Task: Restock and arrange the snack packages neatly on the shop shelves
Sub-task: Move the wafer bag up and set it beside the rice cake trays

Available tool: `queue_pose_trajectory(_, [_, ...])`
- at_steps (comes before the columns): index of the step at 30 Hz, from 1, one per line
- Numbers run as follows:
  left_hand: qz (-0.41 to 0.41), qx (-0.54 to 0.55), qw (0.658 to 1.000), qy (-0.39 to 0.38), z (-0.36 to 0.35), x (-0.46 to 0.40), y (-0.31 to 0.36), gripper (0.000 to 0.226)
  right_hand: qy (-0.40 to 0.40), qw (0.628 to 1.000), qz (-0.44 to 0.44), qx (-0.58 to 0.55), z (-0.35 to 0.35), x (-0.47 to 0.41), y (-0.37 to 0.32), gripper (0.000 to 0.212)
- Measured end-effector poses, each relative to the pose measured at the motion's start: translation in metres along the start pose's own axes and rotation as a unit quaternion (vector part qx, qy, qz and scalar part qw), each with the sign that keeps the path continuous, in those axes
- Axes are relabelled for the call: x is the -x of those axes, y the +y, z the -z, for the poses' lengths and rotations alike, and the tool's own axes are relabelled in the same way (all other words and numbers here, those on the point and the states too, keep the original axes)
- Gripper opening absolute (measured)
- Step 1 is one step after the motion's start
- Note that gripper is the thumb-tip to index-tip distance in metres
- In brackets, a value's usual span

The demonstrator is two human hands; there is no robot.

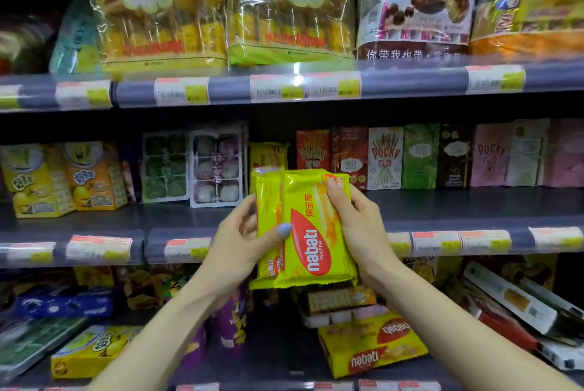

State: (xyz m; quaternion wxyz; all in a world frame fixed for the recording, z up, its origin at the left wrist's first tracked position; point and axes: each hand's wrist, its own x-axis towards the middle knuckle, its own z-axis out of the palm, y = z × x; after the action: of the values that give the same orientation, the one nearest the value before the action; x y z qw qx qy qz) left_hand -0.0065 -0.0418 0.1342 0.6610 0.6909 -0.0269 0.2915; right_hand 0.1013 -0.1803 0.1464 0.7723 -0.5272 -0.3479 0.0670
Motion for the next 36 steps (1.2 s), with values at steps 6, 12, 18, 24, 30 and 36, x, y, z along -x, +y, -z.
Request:
queue_pose_trajectory(6, [-0.015,0.006,1.0,0.007,0.017,-0.052,0.015,0.049,-0.035,0.998,0.015,0.058,-0.016,-0.058,-0.009,0.029])
queue_pose_trajectory(12, [-0.011,-0.017,1.0,0.004,0.043,-0.099,0.004,0.06,-0.088,0.994,-0.022,0.057,-0.021,-0.104,0.001,0.029])
queue_pose_trajectory(18, [0.024,-0.069,0.997,-0.03,0.068,-0.118,-0.01,0.074,-0.148,0.985,-0.06,0.069,-0.019,-0.119,0.019,0.048])
queue_pose_trajectory(24, [0.022,-0.366,0.93,-0.016,0.116,-0.106,-0.022,0.099,-0.099,0.988,-0.069,0.099,-0.02,-0.143,0.039,0.041])
queue_pose_trajectory(30, [0.026,-0.499,0.865,-0.039,0.144,-0.096,-0.027,0.073,-0.078,0.986,-0.089,0.117,-0.02,-0.169,0.057,0.051])
queue_pose_trajectory(36, [-0.02,-0.495,0.869,0.019,0.138,-0.09,-0.028,0.042,-0.11,0.974,-0.152,0.126,-0.027,-0.186,0.07,0.084])
